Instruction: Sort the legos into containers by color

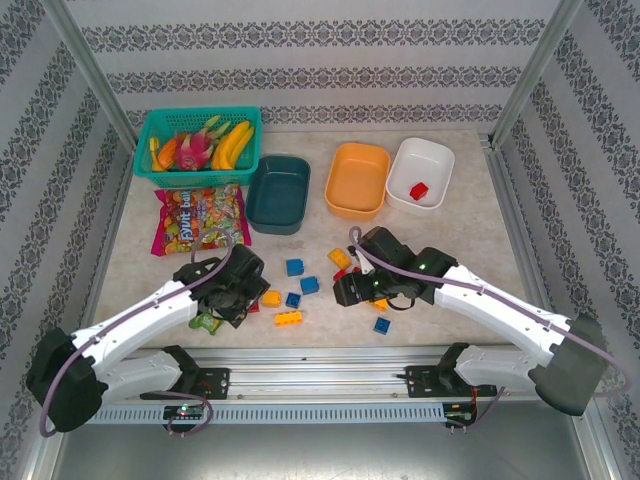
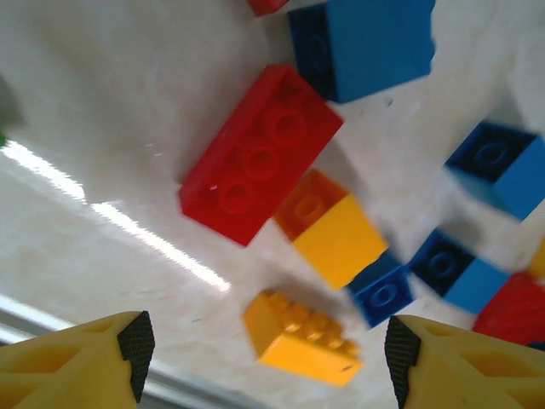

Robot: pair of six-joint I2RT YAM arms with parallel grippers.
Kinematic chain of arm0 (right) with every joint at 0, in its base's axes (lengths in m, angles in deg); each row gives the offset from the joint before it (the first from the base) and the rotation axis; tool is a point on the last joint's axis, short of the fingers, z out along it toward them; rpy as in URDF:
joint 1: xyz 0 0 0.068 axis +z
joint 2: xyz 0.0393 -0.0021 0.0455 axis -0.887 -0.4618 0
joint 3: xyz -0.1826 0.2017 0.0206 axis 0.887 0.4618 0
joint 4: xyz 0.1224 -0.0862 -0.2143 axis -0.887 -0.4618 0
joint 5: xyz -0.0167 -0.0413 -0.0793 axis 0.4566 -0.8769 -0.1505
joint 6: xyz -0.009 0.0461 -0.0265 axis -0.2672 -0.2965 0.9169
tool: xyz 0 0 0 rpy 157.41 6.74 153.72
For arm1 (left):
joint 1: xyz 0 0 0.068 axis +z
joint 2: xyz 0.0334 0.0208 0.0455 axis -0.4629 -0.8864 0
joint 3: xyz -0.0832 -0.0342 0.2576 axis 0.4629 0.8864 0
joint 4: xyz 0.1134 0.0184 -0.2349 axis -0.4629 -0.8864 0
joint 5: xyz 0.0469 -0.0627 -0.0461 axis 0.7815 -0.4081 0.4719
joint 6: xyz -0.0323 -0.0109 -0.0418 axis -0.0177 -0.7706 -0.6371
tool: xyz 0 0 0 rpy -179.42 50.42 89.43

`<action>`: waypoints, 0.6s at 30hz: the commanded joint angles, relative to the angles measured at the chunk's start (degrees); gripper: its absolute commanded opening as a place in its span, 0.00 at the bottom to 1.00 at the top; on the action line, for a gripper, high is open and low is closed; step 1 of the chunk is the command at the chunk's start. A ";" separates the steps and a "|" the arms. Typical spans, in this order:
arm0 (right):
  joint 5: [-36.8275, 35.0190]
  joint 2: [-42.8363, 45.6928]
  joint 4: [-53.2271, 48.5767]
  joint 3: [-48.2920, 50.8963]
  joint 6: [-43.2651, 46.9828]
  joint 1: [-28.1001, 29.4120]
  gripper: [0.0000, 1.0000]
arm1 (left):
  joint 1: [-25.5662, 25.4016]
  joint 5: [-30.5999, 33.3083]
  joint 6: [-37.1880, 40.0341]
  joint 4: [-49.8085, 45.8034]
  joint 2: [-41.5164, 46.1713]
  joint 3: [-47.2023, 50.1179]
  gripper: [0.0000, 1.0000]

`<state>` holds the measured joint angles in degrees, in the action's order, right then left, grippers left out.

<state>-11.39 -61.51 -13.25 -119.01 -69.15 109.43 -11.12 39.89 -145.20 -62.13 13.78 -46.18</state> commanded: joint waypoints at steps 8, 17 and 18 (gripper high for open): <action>7.05 9.82 24.96 11.13 3.74 1.23 0.79 | -4.56 3.03 -25.94 11.16 -11.84 -2.11 0.72; 3.28 17.60 31.71 17.53 3.45 1.26 0.85 | -4.90 4.71 -27.16 11.26 -17.29 -3.53 0.62; 3.23 17.71 31.50 17.54 3.42 1.29 0.85 | -4.90 4.63 -27.06 11.36 -17.89 -3.49 0.60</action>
<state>-6.67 -44.84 14.90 -102.48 -66.23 110.29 -15.23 42.65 -169.70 -50.98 -2.57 -48.61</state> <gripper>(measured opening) 0.852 0.612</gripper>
